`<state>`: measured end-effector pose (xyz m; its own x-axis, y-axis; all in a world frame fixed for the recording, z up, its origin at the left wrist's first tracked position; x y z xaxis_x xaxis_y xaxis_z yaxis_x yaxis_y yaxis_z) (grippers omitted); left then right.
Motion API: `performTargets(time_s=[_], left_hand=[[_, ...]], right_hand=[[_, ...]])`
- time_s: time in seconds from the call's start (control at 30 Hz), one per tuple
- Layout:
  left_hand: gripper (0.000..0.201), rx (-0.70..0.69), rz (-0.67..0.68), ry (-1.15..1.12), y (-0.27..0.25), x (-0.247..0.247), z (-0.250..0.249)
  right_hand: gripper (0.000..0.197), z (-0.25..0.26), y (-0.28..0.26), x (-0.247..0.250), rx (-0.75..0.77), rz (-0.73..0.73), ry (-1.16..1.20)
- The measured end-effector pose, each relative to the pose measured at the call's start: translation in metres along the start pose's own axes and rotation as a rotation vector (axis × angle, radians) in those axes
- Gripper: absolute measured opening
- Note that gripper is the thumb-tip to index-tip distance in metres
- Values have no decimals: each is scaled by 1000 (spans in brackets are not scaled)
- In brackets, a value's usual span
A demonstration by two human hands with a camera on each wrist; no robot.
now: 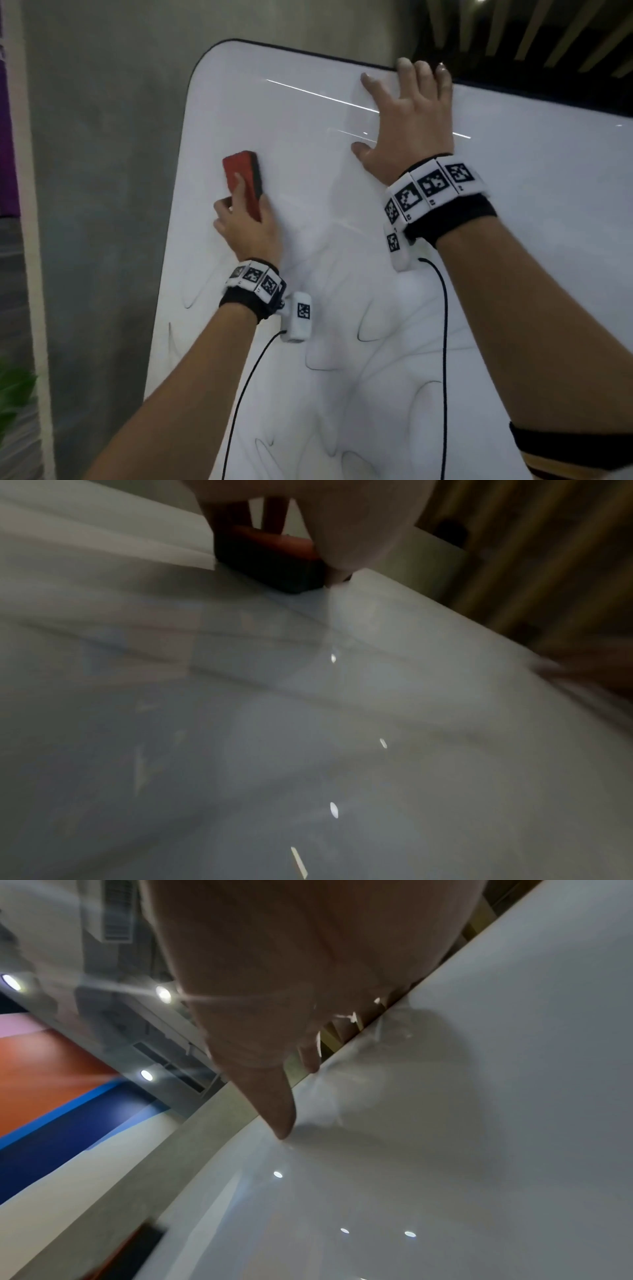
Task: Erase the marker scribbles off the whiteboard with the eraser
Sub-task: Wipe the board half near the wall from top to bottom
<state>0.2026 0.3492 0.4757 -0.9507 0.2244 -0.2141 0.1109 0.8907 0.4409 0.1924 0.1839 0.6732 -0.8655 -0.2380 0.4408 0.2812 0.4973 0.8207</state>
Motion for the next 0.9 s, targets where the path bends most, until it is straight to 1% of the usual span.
performTargets(time_s=[0.07,0.1,0.13,0.17,0.2,0.23,0.3,0.33,0.37,0.4,0.47,0.57,0.6,0.63,0.67,0.7,0.73,0.77,0.83,0.87,0.9], left_hand=[[51,-345,108,0,-24,4,-15],[51,-468,152,10,-27,6,-16],[50,-540,168,41,-20,8,-15],[49,-561,144,96,-7,10,-11],[49,-531,102,146,10,11,-5],[50,-443,66,176,28,14,4],[52,-152,36,175,56,21,21],[53,-49,28,178,59,22,27],[53,-23,30,187,53,23,31],[53,-57,35,194,38,22,33],[52,-228,51,171,-10,24,35],[49,-476,217,132,-88,36,44],[49,-563,262,134,-98,41,48],[49,-644,302,135,-93,45,50],[48,-685,321,149,-78,47,49],[48,-673,312,172,-60,46,47],[48,-608,278,190,-40,44,43],[50,-494,225,193,-18,41,38],[53,-219,129,171,15,35,32],[54,-128,100,172,19,31,29],[54,-101,88,187,12,28,27]], right_hand=[[77,-3,-11,3,33,7,8],[74,-7,-20,5,43,3,11],[72,-11,-31,6,45,-2,11],[71,-17,-42,8,41,-5,11],[71,-24,-55,9,32,-11,7],[72,-33,-68,10,19,-22,-1],[75,-52,-93,13,-12,-61,-20],[76,-61,-104,14,-26,-81,-30],[78,-68,-113,14,-34,-95,-42],[78,-74,-121,13,-32,-102,-54],[77,-78,-130,8,-9,-106,-66],[74,-76,-134,2,-5,-81,-63],[74,-75,-134,0,-9,-79,-61],[74,-76,-134,-2,-9,-82,-60],[73,-76,-134,-3,-6,-83,-59],[73,-77,-134,-3,-4,-82,-57],[73,-77,-134,-3,-4,-79,-55],[73,-77,-135,-3,-7,-74,-53],[73,-76,-135,-2,-13,-71,-51],[73,-75,-135,-2,-13,-72,-49],[73,-75,-135,-2,-11,-70,-47]])
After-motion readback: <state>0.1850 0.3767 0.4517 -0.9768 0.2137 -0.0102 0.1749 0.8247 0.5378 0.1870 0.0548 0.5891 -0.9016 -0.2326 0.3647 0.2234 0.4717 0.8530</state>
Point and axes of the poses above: each hand's wrist, its own y-axis towards the middle knuckle, its own x-axis out of the back of the hand, z = x × y, the point moved 1 cm from there along y, towards the middle knuckle, and after that the axes turned 3 degrees about -z, right-handed, at the moved point
